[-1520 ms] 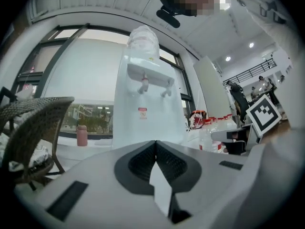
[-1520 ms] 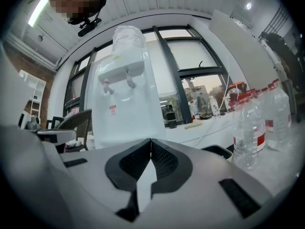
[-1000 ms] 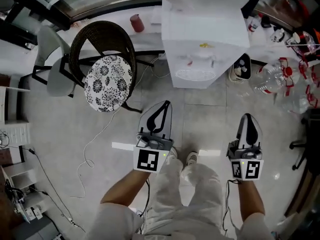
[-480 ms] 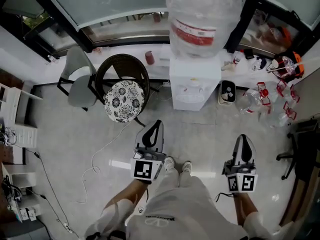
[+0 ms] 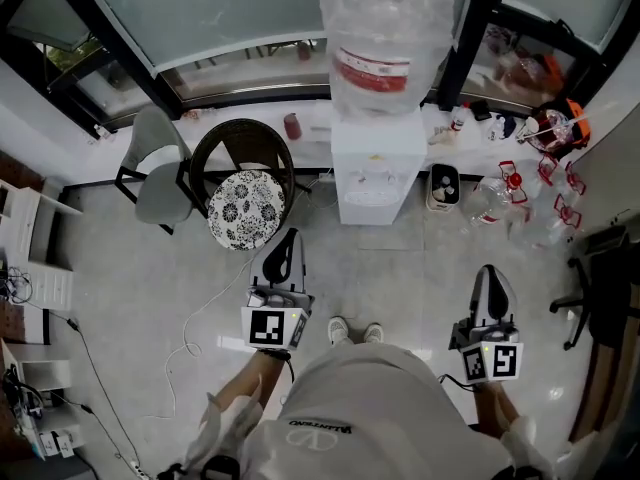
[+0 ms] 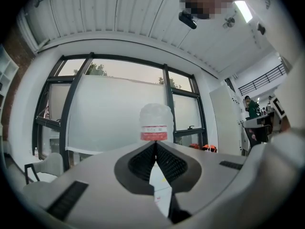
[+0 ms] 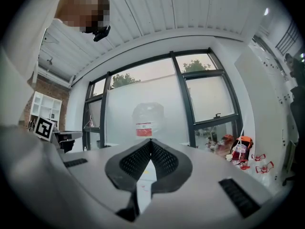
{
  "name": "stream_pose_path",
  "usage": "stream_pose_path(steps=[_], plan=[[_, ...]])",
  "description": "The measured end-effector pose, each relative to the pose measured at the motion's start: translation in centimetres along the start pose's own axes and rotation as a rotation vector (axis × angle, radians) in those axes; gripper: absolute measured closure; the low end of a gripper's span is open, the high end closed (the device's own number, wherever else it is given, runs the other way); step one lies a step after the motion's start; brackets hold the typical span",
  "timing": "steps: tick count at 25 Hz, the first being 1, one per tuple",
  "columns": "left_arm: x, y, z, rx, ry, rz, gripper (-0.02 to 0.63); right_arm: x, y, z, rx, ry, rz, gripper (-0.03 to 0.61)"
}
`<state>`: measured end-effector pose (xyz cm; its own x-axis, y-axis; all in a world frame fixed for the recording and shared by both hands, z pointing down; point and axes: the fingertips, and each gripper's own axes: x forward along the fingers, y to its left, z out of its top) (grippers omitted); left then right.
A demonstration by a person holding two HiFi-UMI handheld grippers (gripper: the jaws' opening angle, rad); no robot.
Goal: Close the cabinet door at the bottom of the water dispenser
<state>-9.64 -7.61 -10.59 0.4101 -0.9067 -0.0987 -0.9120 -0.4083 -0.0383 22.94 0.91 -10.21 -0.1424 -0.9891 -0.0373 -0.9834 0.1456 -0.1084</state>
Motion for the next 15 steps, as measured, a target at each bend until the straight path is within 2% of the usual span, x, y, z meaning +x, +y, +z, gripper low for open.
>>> stream_pose_path(steps=[7, 15], plan=[[0.1, -1.6, 0.5, -0.018, -0.018, -0.041, 0.606, -0.8, 1.5, -0.4, 0.011, 0.011, 0.010, 0.563], [-0.2, -1.4, 0.1, -0.026, -0.013, -0.036, 0.606, -1.3, 1.7, -0.6, 0.005, 0.015, 0.000, 0.563]])
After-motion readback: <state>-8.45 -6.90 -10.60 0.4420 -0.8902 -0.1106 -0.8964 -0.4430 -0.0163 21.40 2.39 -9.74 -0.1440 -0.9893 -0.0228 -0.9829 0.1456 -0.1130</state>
